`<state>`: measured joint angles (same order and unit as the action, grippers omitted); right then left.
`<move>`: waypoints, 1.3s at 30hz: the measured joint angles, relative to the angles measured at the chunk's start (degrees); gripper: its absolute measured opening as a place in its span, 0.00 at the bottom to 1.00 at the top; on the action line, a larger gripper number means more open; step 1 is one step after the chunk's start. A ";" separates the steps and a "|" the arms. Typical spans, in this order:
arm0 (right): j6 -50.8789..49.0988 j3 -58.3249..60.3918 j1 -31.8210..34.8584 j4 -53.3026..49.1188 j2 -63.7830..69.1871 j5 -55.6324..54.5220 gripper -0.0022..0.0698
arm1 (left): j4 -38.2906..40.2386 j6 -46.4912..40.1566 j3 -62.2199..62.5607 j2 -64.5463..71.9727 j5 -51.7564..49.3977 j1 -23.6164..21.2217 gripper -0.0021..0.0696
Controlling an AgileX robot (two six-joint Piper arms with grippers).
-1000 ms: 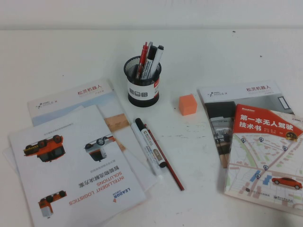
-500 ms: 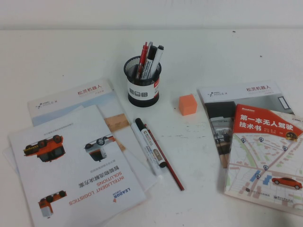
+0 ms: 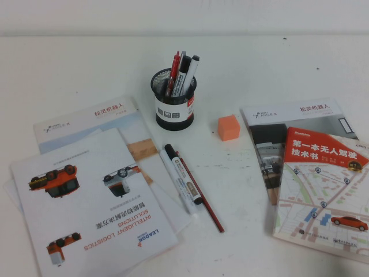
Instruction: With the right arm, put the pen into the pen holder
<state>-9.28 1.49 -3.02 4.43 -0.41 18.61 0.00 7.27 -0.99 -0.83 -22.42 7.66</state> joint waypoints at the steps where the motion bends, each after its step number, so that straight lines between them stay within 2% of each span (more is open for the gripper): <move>1: 0.00 0.00 0.00 0.77 0.00 -0.68 0.00 | 0.00 0.00 0.00 0.00 0.00 0.00 0.03; 5: 0.00 0.00 0.00 8.52 0.00 -3.98 0.00 | 0.00 0.00 0.00 0.00 0.00 0.00 0.03; 12: 0.00 0.00 0.00 40.71 0.00 -8.40 0.00 | 0.00 0.00 0.00 0.00 0.00 0.00 0.03; 15: 0.00 0.00 0.00 45.66 0.00 -8.95 0.00 | 0.00 0.00 0.00 0.00 0.00 0.00 0.03; 23: 1.37 0.00 0.00 46.67 0.00 -9.46 0.00 | 0.00 0.00 0.00 0.00 0.00 0.00 0.03; 29: 7.32 -2.94 0.00 42.69 3.33 -0.20 0.00 | 0.00 0.00 0.00 0.00 0.00 0.00 0.03; 35: 11.32 -20.99 0.00 27.21 19.16 14.69 0.00 | 0.00 0.00 0.00 0.00 0.00 0.00 0.03; 39: 11.83 -35.07 0.00 16.32 34.89 29.74 0.00 | 0.00 0.00 0.00 0.00 0.00 0.00 0.03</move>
<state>2.56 -33.58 -3.02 20.75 34.48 48.35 0.00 7.27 -0.99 -0.83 -22.42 7.66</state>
